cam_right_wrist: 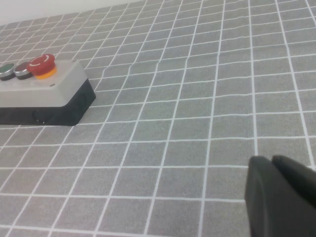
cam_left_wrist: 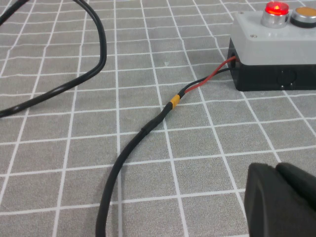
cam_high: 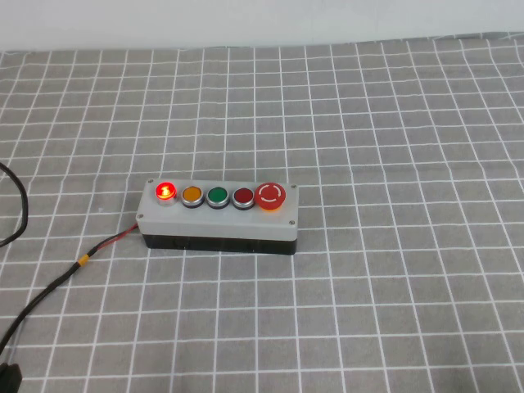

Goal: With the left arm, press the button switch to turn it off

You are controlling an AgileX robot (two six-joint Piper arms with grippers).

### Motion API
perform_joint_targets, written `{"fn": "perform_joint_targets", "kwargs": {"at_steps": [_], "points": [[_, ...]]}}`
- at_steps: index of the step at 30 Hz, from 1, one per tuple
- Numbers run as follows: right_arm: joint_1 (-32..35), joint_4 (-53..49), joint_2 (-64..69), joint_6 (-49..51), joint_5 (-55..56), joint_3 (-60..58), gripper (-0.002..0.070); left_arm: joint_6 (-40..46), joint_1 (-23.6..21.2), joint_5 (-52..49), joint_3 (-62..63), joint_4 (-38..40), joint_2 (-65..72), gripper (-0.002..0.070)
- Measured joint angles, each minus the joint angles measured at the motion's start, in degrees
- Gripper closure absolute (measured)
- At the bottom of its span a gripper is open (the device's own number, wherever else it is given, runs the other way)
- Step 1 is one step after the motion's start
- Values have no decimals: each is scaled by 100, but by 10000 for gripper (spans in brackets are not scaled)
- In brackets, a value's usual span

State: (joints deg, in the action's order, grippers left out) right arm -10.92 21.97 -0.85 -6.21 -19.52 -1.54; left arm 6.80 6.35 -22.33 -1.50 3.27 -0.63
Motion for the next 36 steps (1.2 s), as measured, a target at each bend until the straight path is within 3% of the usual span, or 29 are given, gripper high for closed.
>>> {"fn": "perform_joint_targets", "kwargs": {"at_steps": [36], "points": [[0,0,0,0,0,0,694,-13,0,17,0,102,0,678]]}}
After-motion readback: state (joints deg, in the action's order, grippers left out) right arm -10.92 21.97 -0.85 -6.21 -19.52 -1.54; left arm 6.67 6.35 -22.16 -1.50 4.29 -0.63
